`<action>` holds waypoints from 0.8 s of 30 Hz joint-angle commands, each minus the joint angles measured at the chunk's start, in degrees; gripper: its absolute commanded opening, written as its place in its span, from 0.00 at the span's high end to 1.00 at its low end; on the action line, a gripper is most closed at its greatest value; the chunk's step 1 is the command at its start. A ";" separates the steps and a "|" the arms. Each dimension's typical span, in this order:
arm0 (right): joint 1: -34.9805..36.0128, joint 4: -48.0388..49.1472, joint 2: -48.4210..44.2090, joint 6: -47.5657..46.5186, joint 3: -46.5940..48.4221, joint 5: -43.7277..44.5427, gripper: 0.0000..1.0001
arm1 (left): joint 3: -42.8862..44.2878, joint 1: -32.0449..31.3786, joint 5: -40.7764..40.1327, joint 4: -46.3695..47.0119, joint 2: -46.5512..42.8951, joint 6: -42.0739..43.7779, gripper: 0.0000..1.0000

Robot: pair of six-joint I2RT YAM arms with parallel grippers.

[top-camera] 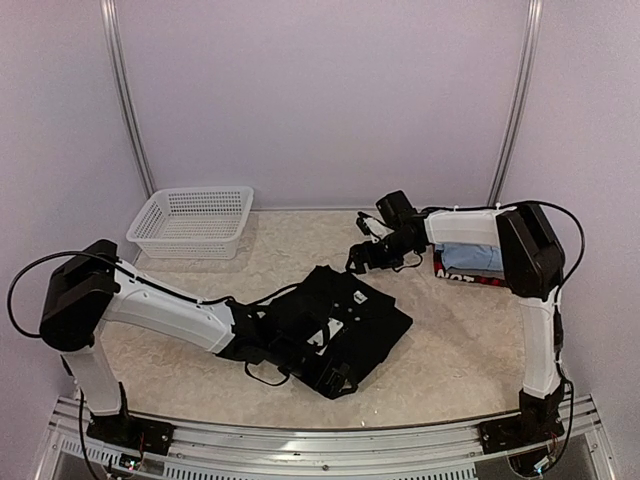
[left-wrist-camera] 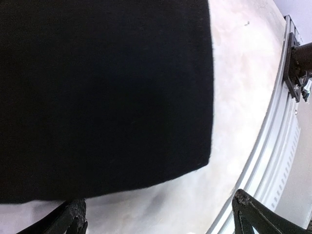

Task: Fold and stack the long sleeve shirts
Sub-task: Rotate the square-folded shirt at the center of the board.

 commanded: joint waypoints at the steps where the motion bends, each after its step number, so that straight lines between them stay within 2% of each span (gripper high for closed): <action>1: -1.33 -3.77 -10.77 -2.61 -6.01 6.07 0.07 | -2.76 1.95 -5.21 -7.28 -7.87 5.41 0.01; 6: -1.21 -0.17 -23.90 0.90 -21.20 4.48 0.07 | -4.29 6.82 -6.08 -8.11 -17.09 7.13 0.01; 12: 1.22 3.16 -39.41 9.99 -37.79 3.90 0.07 | -4.42 19.20 -7.37 -5.86 -21.19 7.48 0.01; 18: 5.89 6.85 -47.95 19.62 -48.89 5.29 0.11 | -1.28 28.70 -3.28 -2.53 -15.48 8.55 0.01; 24: 8.09 12.86 -47.79 24.54 -54.23 3.92 0.20 | 2.39 31.62 -1.25 -0.99 -6.77 9.11 0.01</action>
